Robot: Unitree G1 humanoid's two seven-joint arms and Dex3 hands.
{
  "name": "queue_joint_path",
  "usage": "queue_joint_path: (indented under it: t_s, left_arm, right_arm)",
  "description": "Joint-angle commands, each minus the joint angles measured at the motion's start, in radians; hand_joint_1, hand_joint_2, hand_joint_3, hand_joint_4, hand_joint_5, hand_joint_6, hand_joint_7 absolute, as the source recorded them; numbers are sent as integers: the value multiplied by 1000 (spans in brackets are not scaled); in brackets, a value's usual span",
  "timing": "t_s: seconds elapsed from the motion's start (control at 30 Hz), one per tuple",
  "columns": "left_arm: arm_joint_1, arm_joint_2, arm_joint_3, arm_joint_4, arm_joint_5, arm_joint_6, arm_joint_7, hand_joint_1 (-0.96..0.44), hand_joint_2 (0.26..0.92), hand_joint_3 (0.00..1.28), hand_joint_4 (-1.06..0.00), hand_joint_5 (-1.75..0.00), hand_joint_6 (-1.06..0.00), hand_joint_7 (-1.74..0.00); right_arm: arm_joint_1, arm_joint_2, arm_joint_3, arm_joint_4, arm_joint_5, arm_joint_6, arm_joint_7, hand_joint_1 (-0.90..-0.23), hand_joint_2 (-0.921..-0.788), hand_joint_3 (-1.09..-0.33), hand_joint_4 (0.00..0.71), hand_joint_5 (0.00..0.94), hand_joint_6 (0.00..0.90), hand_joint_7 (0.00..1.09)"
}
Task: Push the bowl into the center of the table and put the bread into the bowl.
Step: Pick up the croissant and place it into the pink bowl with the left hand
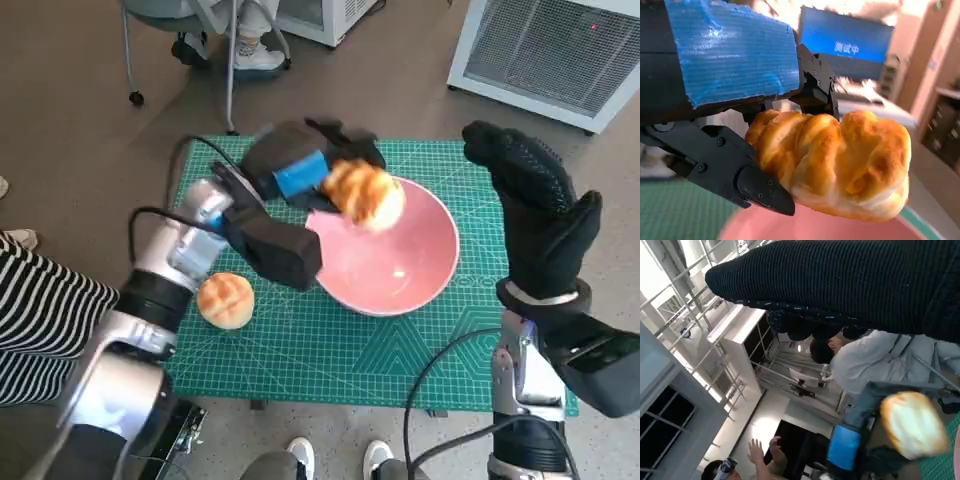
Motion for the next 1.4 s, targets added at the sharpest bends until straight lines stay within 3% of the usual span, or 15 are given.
queue_joint_path:
  t_s: [0.03, 0.1, 0.17, 0.33, 0.47, 0.7, 0.97, 1.4]
  left_arm:
    - [0, -28, -28, 47, 14, -42, -12, -188, 882, 111, -506, -628, -483, -1023]
    - [3, -30, -40, 65, 25, -55, -6, -237, 854, 51, -456, -276, -429, -554]
    - [4, -27, -46, 75, 33, -66, 1, -306, 845, 28, -384, -141, -384, -338]
    - [6, -13, -49, 76, 42, -84, -10, -522, 853, 14, -247, -25, -290, -110]
    - [15, 8, -30, 55, 11, -95, -57, -639, 885, 19, -180, -5, -259, -58]
    - [34, 52, 39, 23, -99, -110, -180, -702, 915, 15, -132, 0, -249, -34]
    - [100, 144, 136, -100, -253, -120, -324, -686, 920, 11, -92, 0, -231, -16]
    - [254, 331, 264, -279, -374, -111, -453, -630, 917, 21, -94, -7, -222, -9]
  right_arm:
    - [33, -8, -2, -6, 4, 8, 5, -694, -921, -703, 232, 0, 143, 366]
    - [35, -7, -2, -11, 2, 9, 4, -694, -921, -703, 231, 0, 142, 365]
    - [36, -7, -2, -12, 2, 10, 3, -694, -921, -704, 231, 0, 142, 365]
    - [40, -5, -2, -14, 1, 9, 1, -694, -921, -704, 228, 0, 141, 365]
    - [44, -2, 0, -20, -6, 10, -5, -695, -921, -704, 227, 1, 140, 364]
    - [45, 8, 5, -18, -19, 8, -16, -696, -921, -707, 229, 2, 141, 365]
    - [50, 18, 16, -36, -29, 17, -36, -695, -921, -708, 230, 2, 142, 365]
    - [64, 21, 29, -62, -21, 28, -53, -699, -921, -706, 230, 2, 144, 365]
